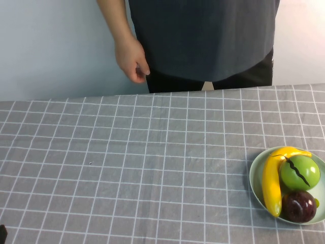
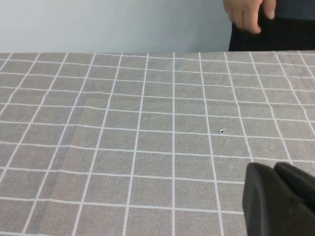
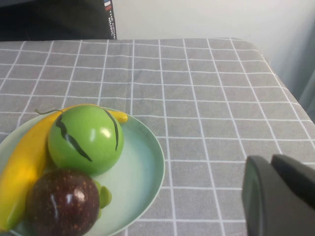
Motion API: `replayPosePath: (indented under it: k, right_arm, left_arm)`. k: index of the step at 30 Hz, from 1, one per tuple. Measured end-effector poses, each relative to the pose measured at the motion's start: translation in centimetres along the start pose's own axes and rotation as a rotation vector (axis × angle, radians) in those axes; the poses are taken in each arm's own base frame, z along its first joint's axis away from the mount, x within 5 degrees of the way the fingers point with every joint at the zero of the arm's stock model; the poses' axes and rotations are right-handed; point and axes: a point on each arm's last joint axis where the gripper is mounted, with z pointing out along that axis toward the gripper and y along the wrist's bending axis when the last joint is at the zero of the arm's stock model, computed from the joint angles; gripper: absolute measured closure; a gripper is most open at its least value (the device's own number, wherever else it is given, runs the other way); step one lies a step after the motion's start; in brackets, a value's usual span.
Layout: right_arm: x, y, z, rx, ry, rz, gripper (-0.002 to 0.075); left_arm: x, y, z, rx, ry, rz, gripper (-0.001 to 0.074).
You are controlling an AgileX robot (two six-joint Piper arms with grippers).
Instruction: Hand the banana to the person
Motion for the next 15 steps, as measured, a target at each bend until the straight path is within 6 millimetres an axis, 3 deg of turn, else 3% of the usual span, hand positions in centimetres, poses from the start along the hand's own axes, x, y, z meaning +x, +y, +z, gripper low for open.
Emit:
replayPosePath:
  k: [15]
  right_arm:
    - [-0.01,-0.13,0.0,0.014,-0.001,-0.035,0.0733]
  left_arm:
    - [0.0,0.0,0.0,0.0,0.0,0.0,0.074]
